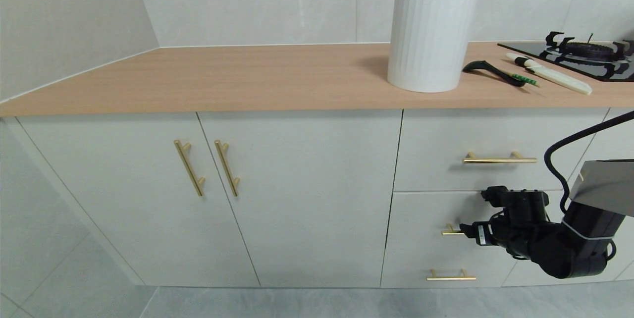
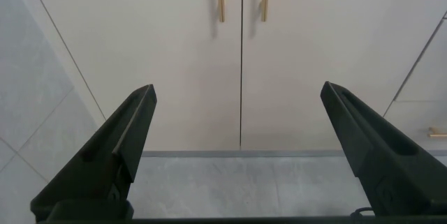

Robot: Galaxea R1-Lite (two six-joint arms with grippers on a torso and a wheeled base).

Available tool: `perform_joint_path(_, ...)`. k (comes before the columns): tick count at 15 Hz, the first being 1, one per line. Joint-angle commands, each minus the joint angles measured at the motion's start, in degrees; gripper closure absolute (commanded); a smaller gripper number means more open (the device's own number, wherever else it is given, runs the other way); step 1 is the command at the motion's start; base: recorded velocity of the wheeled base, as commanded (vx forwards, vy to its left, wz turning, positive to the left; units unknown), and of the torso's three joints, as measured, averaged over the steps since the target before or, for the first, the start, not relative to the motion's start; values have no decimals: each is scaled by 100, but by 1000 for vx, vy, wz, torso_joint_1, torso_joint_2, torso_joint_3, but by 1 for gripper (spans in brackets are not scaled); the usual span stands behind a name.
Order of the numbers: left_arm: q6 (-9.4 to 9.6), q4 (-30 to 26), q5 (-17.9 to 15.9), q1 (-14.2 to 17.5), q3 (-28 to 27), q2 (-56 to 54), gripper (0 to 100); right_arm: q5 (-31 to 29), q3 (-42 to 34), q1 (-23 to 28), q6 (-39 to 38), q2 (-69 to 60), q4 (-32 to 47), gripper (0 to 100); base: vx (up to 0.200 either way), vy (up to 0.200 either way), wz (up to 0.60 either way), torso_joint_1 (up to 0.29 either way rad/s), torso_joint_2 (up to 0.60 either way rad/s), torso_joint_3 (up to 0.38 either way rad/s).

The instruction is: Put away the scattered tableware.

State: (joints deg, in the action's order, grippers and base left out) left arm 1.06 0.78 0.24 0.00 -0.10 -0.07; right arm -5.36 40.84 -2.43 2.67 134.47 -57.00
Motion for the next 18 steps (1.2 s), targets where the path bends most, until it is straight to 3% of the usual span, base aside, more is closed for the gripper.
perform_joint_path(1,-1,1,2,0,1,7,0,0,-146,-4,14,-9,40,0,0,0,0,0,0,0)
perform_joint_path(7,-1,1,2,0,1,7,0,35,-753,5,5,-457,-4,0,0,0,0,0,0,0)
perform_joint_path(10,-1,1,2,0,1,7,0,123,-1728,14,-12,-1591,-276,0,0,0,0,0,0,0)
perform_joint_path(12,-1,1,2,0,1,7,0,185,-1992,-12,5,-2734,-197,0,0,0,0,0,0,0)
perform_joint_path(14,-1,1,2,0,1,7,0,185,-1843,-188,14,-3973,638,0,0,0,0,0,0,0)
perform_joint_path(16,-1,1,2,0,1,7,0,238,-1298,-346,5,-4992,2211,0,0,0,0,0,0,0)
perform_joint_path(18,-1,1,2,0,1,7,0,405,-770,-390,-21,-5115,3011,0,0,0,0,0,0,0)
